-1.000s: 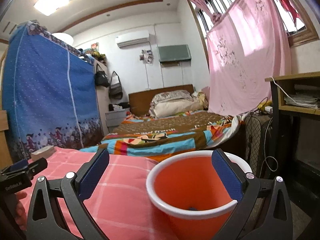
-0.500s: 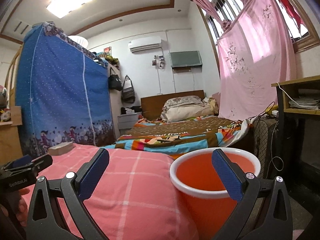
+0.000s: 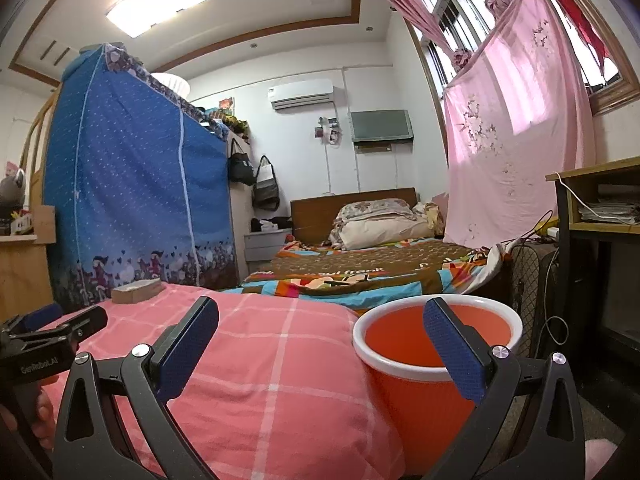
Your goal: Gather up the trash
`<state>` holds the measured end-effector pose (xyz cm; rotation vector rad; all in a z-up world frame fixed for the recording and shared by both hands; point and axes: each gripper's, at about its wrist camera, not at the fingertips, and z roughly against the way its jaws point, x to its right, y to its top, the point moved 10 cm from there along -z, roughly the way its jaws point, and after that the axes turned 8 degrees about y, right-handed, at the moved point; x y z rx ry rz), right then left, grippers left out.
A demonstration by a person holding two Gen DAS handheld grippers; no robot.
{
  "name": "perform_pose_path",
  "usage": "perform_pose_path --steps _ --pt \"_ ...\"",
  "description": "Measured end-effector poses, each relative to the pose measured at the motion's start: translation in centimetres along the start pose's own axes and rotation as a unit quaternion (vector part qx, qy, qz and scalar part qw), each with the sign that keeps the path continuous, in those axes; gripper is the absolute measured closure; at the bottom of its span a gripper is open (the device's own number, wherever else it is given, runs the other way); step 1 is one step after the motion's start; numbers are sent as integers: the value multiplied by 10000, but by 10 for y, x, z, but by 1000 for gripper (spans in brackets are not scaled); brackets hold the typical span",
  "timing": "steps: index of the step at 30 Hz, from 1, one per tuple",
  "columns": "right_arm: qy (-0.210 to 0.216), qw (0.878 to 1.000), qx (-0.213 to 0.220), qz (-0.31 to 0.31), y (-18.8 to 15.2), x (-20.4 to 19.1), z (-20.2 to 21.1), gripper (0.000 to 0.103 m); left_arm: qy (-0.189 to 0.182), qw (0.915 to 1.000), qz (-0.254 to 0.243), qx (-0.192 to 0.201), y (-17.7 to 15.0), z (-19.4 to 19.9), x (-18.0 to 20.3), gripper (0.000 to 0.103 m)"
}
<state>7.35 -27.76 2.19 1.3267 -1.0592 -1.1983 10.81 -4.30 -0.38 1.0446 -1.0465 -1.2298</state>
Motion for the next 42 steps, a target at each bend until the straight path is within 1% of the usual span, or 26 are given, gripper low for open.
perform_pose_path --steps 8,17,42 --pt "6 9999 -117 47 -12 0 -2 0 67 10000 4 3 -8 1 -1 0" --pt "6 9999 -143 42 -12 1 -2 0 72 9999 -40 73 -7 3 0 0" --pt "7 9997 -222 -41 -18 2 -4 0 53 9999 -64 64 -7 3 3 0"
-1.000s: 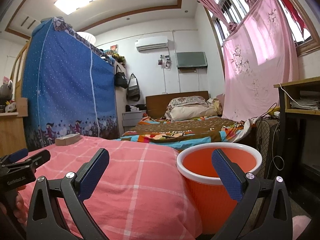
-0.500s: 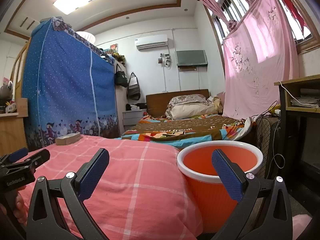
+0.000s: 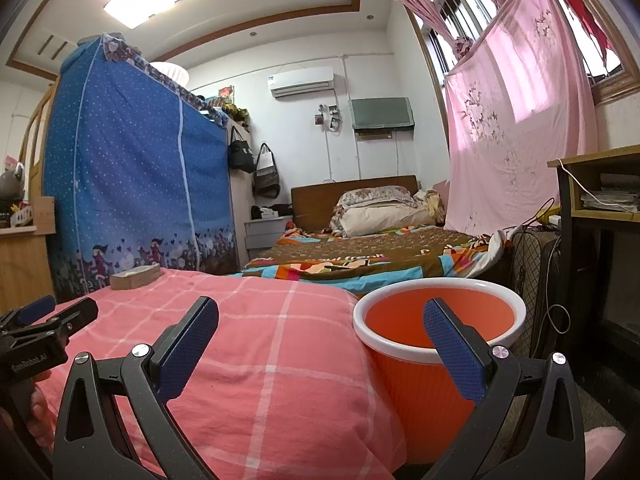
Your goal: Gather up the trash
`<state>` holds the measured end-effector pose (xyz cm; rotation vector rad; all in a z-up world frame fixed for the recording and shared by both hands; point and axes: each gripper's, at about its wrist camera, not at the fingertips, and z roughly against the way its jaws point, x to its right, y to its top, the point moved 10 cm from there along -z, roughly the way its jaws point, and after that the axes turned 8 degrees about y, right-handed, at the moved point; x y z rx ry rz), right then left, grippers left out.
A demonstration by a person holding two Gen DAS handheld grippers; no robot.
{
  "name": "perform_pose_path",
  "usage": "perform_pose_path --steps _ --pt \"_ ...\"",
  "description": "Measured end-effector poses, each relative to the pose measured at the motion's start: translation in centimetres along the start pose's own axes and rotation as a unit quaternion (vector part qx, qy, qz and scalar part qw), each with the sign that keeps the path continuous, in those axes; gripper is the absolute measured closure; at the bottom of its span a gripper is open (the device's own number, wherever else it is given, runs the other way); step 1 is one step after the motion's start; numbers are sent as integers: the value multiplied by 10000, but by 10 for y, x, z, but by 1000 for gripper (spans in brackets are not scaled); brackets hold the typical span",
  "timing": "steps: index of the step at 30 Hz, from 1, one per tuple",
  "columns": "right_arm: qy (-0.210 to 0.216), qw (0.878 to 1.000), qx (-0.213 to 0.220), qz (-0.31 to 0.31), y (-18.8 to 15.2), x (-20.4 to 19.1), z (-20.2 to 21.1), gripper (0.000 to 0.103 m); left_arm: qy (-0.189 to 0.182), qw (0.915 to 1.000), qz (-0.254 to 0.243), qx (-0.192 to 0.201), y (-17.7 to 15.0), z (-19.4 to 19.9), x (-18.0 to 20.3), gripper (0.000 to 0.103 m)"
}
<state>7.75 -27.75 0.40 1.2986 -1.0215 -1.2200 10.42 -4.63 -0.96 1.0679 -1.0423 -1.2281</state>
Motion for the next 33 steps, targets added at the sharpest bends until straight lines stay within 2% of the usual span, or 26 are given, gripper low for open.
perform_pose_path --steps 33 --pt "-14 10000 -25 -50 -3 -2 -1 0 59 10000 -14 -68 -5 5 5 0"
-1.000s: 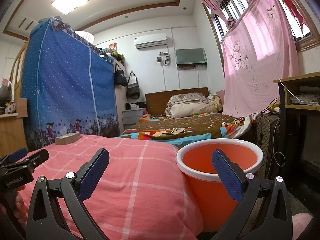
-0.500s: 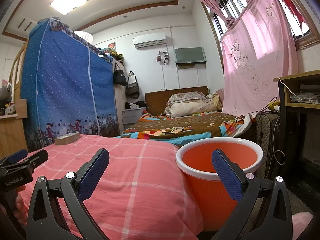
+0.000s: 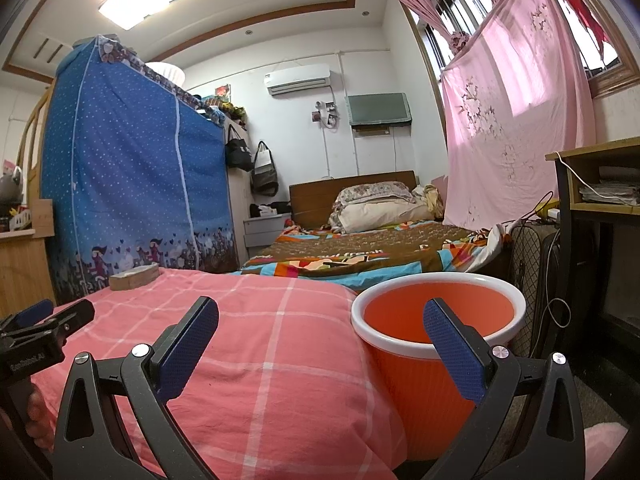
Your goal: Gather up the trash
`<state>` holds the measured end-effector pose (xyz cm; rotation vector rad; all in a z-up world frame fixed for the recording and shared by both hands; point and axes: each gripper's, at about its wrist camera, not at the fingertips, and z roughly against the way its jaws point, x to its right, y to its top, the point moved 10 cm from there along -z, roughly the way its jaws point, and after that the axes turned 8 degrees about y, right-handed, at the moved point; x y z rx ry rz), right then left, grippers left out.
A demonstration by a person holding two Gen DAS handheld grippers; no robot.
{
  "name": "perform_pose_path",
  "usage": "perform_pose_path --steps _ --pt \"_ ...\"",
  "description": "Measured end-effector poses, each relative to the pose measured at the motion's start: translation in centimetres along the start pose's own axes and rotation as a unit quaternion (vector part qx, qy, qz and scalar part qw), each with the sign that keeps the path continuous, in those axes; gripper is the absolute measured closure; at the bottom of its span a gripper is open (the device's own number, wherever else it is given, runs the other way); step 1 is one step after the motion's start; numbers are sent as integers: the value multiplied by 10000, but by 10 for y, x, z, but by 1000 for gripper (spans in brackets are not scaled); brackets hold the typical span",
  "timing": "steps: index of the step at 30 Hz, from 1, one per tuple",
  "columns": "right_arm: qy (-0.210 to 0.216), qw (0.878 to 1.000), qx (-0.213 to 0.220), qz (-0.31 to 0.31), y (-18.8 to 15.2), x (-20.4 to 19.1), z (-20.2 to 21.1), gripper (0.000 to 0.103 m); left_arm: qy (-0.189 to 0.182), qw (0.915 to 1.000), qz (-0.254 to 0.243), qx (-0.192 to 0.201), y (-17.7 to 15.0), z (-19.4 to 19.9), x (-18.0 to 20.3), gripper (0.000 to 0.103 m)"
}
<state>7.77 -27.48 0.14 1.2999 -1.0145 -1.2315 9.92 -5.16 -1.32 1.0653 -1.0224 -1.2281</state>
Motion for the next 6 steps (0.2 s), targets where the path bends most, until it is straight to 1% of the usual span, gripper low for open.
perform_pose_path --steps 6 --pt "0 10000 -3 -5 -2 -2 0 0 48 10000 -74 21 0 2 2 0"
